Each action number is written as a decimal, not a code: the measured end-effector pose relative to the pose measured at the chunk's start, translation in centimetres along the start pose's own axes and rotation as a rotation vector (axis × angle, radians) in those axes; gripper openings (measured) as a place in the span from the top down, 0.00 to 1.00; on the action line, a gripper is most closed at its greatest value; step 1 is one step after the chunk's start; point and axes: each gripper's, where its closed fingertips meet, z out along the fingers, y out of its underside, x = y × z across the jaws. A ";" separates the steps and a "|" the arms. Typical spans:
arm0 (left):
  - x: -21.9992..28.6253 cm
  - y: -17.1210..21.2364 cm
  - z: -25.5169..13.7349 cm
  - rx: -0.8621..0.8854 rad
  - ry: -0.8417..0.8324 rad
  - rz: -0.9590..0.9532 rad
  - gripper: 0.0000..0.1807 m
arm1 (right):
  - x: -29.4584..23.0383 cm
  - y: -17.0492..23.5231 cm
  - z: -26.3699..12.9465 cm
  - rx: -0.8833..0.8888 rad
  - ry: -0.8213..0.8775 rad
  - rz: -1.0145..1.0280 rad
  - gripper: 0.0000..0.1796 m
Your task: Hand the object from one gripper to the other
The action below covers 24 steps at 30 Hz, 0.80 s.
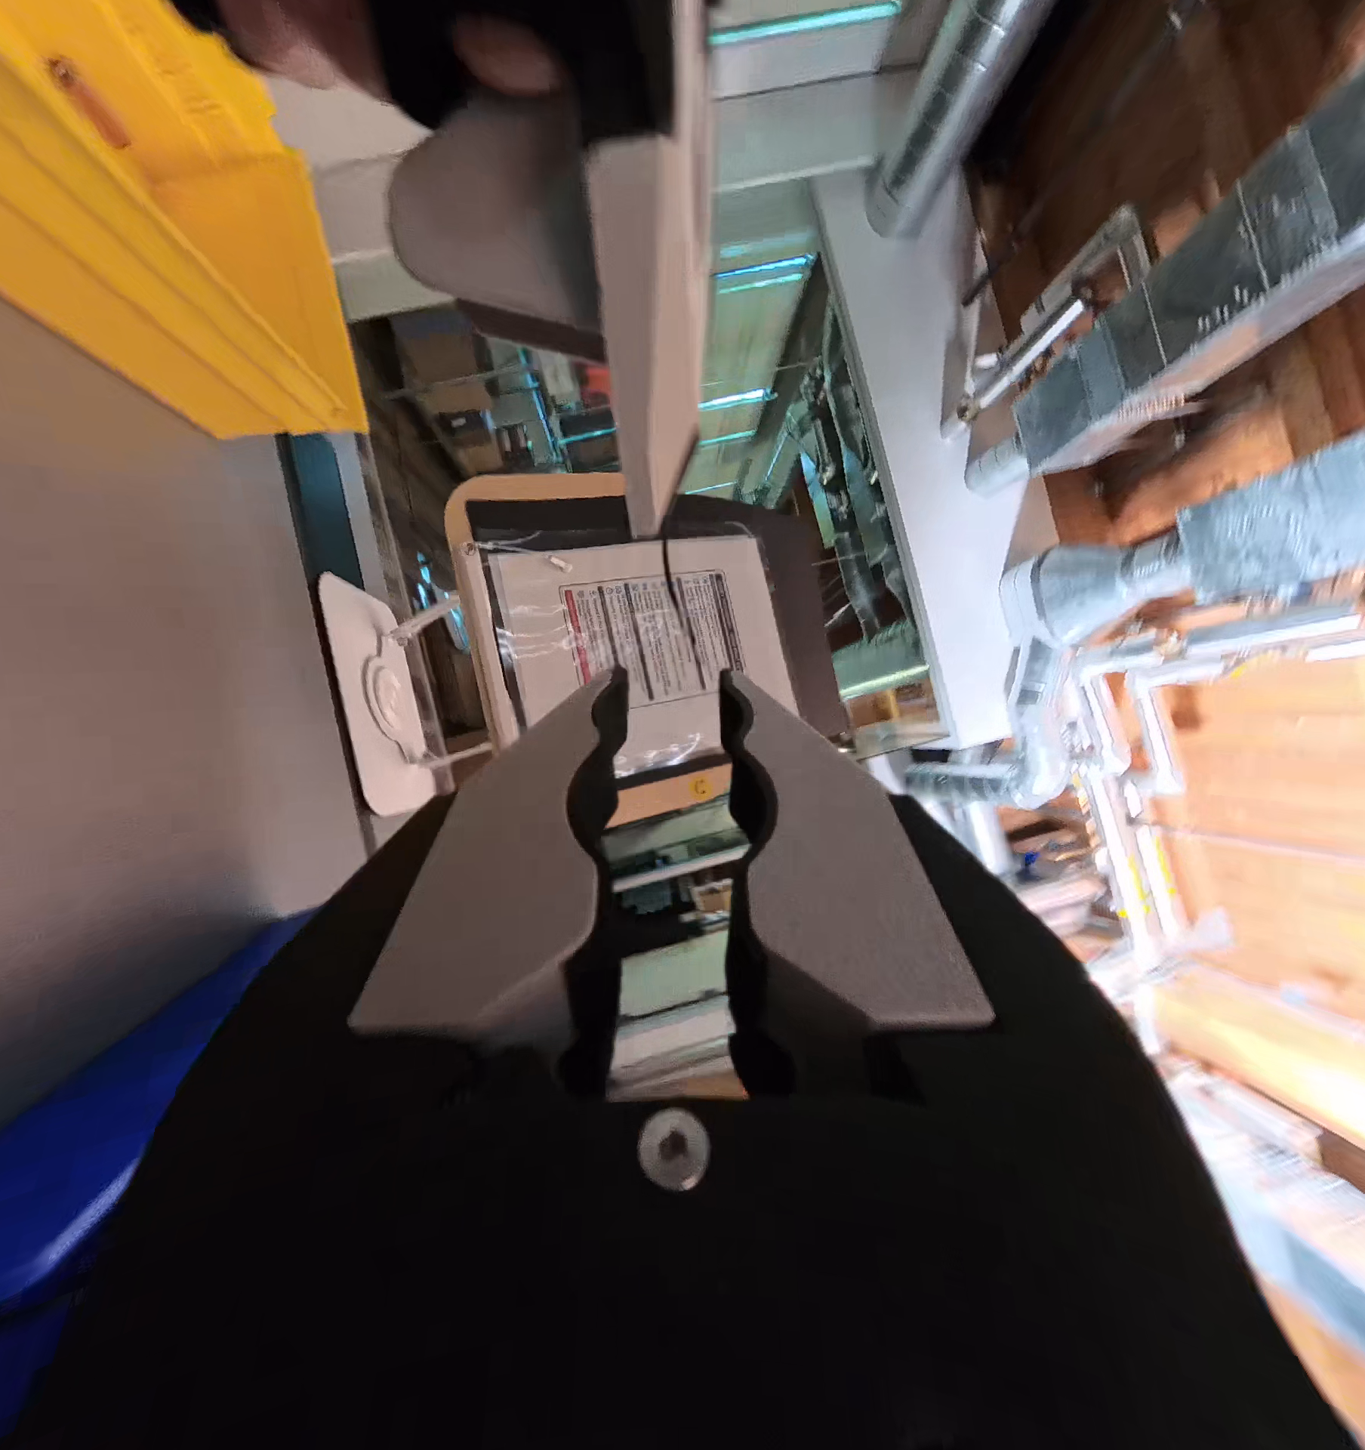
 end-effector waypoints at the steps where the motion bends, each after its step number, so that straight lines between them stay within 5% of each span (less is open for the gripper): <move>1: 0.1 -0.4 -0.2 0.029 0.011 0.000 1.00 | 0.4 0.3 -0.5 0.018 0.012 0.082 0.87; 9: 2.7 -5.1 -0.4 0.304 0.147 0.056 1.00 | 2.9 -1.9 -4.5 0.569 -0.296 1.397 0.82; 12: 4.2 -6.0 0.7 0.331 0.208 0.062 1.00 | 5.2 -1.8 -5.7 0.787 -0.382 1.707 0.84; 24: 7.7 -6.3 4.5 0.333 0.340 0.021 1.00 | 5.8 -1.5 -8.8 0.893 -0.390 1.662 0.99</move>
